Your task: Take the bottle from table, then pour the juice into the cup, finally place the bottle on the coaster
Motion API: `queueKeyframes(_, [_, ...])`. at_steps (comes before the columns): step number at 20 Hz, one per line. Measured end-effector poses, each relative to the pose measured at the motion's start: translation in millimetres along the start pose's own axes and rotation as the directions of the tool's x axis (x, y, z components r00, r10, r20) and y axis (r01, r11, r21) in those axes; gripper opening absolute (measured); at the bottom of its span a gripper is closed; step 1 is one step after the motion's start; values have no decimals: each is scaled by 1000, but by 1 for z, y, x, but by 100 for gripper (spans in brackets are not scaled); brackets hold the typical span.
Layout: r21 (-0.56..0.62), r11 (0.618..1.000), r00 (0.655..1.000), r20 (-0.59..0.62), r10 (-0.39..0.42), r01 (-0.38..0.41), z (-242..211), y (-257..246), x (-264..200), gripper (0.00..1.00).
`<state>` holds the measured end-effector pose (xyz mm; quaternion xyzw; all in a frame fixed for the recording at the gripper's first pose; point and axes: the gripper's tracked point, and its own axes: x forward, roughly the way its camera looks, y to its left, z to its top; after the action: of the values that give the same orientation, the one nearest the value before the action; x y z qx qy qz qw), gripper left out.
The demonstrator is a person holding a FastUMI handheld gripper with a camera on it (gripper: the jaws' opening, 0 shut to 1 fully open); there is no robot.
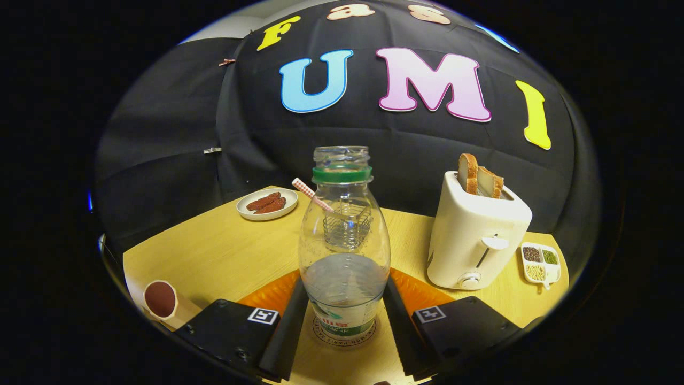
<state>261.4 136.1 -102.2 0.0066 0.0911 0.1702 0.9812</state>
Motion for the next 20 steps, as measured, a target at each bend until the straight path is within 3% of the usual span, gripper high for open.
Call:
queueKeyframes(5, [6, 1000, 999, -26, 31, -31, -5, 5, -3, 80])
queueKeyframes(7, [4, 1000, 999, -29, 27, -26, -4, 5, -7, 100])
queueKeyframes(15, [-17, 1000, 999, -26, 26, -26, 4, 7, -38, 98])
queueKeyframes(20, [-72, 995, 997, 30, -68, 70, 24, -18, -82, 98])
